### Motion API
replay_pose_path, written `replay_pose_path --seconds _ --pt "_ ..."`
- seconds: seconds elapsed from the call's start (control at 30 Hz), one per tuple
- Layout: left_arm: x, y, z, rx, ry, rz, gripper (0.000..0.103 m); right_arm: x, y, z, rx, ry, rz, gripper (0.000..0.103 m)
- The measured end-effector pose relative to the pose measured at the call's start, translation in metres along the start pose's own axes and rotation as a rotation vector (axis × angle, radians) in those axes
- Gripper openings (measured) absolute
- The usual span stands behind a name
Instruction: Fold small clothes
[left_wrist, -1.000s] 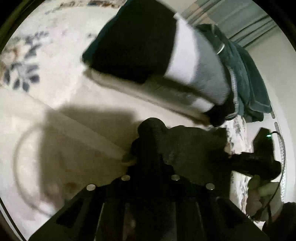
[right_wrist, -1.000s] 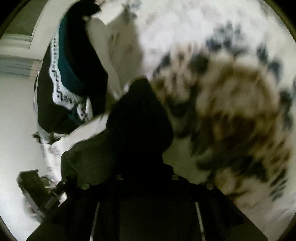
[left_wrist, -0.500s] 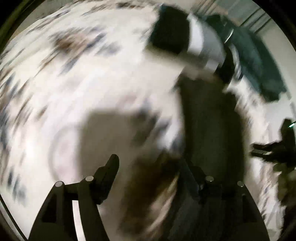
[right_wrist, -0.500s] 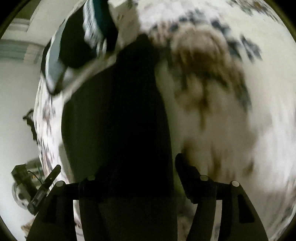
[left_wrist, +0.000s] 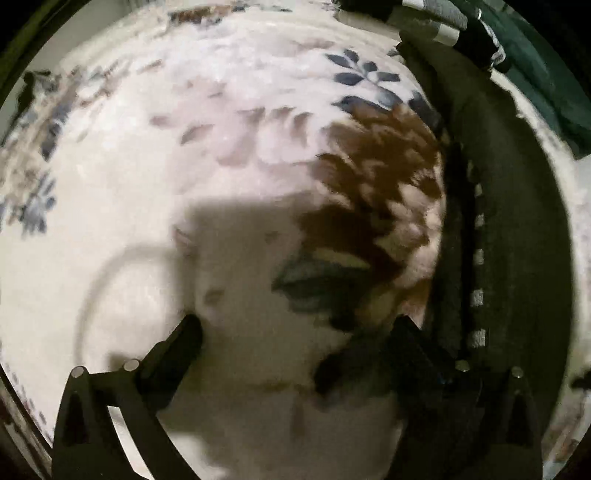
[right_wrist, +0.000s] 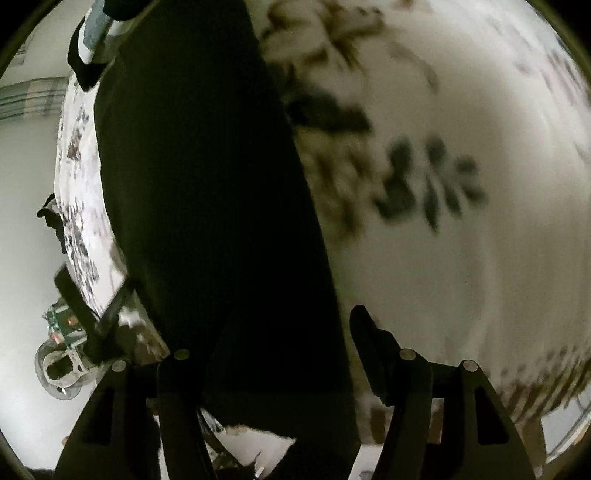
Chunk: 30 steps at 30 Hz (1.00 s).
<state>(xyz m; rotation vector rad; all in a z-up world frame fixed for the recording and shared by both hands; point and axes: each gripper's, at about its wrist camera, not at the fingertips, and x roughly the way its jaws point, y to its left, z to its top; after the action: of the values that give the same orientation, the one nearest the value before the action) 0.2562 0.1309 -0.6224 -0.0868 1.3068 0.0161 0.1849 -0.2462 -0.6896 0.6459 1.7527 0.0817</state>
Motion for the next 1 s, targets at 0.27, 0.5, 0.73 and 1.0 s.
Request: replay_pose_path --seconds 0.27,0.5,0.73,1.0 --pt "-0.046 0.004 -0.015 -0.114 0.032 -0.17 0.103 -0.014 -0.035 -0.055 -0.029 0.029 0.028 0.064" --pt "-0.081 0.014 -0.111 -0.195 0.141 -0.278 0.103 0.008 -0.074 -0.097 -0.018 0.115 0.112 0.064" --pt "-0.071 0.009 -0.196 -0.168 0.272 -0.284 0.103 0.068 -0.101 -0.138 0.036 0.206 0.203 0.064" --pt "-0.071 -0.016 -0.206 -0.093 0.247 -0.247 0.103 0.095 -0.099 -0.154 -0.003 0.2 0.326 0.066"
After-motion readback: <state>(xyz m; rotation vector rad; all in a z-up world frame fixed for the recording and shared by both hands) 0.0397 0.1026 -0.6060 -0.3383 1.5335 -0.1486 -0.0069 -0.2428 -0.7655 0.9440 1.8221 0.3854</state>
